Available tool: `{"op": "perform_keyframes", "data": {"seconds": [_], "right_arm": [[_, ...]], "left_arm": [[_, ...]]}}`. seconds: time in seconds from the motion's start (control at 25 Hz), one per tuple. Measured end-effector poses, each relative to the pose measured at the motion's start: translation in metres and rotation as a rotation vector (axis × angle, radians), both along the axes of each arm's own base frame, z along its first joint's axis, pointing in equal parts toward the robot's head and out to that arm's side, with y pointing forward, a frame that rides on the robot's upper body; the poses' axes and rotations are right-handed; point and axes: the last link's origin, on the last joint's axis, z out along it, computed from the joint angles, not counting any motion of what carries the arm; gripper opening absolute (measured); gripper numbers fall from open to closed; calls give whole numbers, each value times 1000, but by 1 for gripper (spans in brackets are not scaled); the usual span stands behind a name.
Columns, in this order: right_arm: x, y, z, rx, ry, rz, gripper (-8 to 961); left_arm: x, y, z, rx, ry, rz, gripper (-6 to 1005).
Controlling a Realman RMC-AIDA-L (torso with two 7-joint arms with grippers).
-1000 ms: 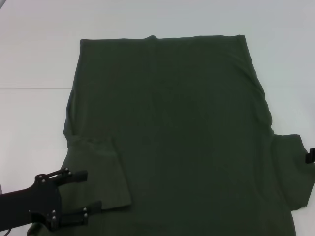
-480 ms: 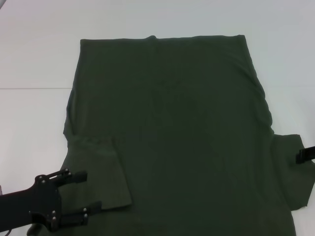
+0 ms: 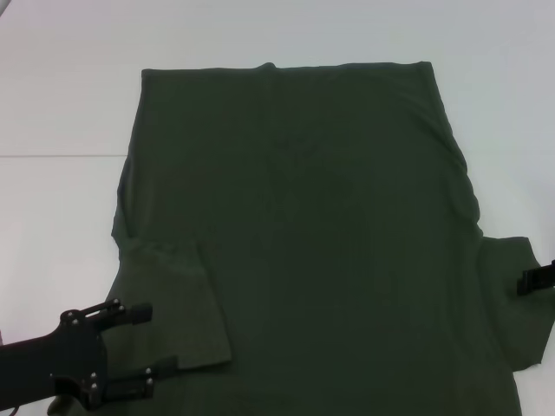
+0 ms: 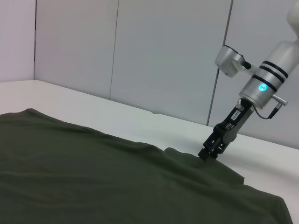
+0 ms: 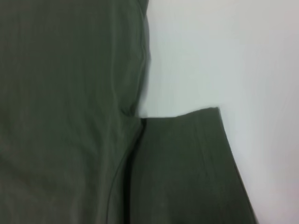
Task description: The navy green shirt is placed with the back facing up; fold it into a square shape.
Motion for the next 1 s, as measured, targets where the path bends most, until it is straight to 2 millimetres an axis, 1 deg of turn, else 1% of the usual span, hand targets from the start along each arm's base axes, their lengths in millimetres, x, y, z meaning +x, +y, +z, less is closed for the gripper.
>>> {"op": "perform_keyframes", "data": {"seconds": [0.52,0.72,1.0], "right_arm": [[-2,1,-1,7,10,8,811],[-7,3,-4,8,54,29,808],[-5,1,-4,3,63,24,789]], "left_arm": [[0,1,-3,0,-1,7,844],[-2,2,-3,4,4,13,844],[-2,2,-3,4,5,13,844]]}}
